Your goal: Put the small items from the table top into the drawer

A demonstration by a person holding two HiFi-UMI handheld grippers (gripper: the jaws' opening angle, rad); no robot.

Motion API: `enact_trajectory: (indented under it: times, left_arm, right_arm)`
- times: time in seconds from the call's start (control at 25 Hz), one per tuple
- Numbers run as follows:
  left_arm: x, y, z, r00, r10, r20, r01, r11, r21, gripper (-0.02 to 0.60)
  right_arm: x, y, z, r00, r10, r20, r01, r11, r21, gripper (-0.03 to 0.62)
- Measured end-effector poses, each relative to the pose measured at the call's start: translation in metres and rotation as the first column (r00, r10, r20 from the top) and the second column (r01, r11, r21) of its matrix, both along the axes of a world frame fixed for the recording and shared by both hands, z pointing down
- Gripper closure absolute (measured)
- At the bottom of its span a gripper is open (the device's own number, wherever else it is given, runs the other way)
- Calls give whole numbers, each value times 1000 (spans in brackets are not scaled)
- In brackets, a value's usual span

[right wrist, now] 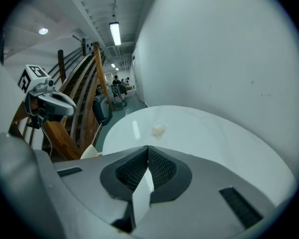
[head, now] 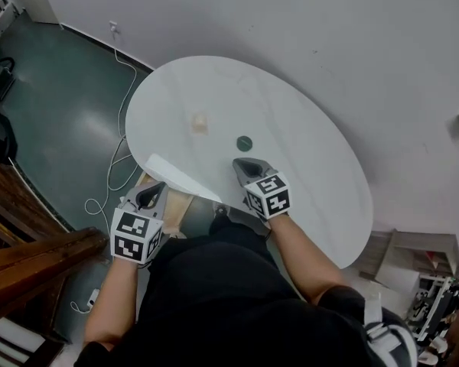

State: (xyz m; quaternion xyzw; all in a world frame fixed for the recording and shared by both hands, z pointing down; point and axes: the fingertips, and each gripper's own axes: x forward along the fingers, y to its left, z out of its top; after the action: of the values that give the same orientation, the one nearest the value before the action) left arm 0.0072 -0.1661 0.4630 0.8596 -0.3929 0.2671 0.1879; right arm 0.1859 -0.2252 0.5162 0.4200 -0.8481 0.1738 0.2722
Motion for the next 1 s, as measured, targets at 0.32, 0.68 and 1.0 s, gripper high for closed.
enact_trajectory:
  times: [0.32, 0.68, 1.0]
  left_arm:
    - [-1, -13, 6, 998, -63, 23, 64, 998, -20, 566]
    - [-1, -22, 8, 992, -120, 43, 121, 992, -36, 566]
    - [-12, -17, 10, 984, -169, 52, 171, 984, -43, 566]
  right_arm:
    - [45, -44, 52, 986, -7, -169, 2, 1000, -31, 585]
    - [65, -74, 92, 950, -59, -306, 43, 997, -58, 566]
    - [65, -83, 112, 924, -145, -353, 109, 987, -120, 537]
